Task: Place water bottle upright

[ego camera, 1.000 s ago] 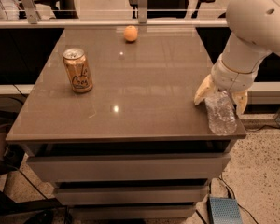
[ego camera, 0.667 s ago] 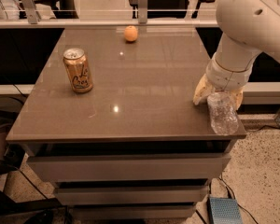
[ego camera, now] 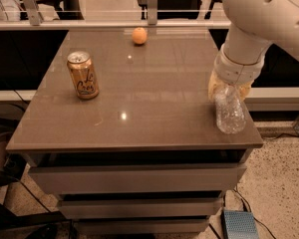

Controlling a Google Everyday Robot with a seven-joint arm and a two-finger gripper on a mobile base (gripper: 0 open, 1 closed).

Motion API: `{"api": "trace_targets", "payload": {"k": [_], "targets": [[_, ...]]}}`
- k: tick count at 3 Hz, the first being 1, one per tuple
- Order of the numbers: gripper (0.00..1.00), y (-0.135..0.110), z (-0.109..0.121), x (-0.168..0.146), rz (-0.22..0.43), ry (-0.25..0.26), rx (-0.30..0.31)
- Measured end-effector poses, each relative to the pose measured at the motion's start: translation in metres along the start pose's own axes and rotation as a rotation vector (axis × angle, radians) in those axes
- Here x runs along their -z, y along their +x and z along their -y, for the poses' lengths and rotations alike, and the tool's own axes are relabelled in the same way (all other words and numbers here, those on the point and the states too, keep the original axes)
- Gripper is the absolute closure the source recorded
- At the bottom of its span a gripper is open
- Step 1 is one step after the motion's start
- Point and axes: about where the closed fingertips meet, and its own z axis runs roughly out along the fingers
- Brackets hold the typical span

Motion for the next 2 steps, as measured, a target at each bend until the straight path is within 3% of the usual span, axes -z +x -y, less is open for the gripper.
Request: {"api": "trace_targets", "payload": {"k": [1, 2], "targets": [[1.00, 0.019, 0.012, 0.021, -0.064, 0.084, 0.059], [1.00, 0.029, 0.028, 0.039, -0.104, 0.294, 0.123]]}}
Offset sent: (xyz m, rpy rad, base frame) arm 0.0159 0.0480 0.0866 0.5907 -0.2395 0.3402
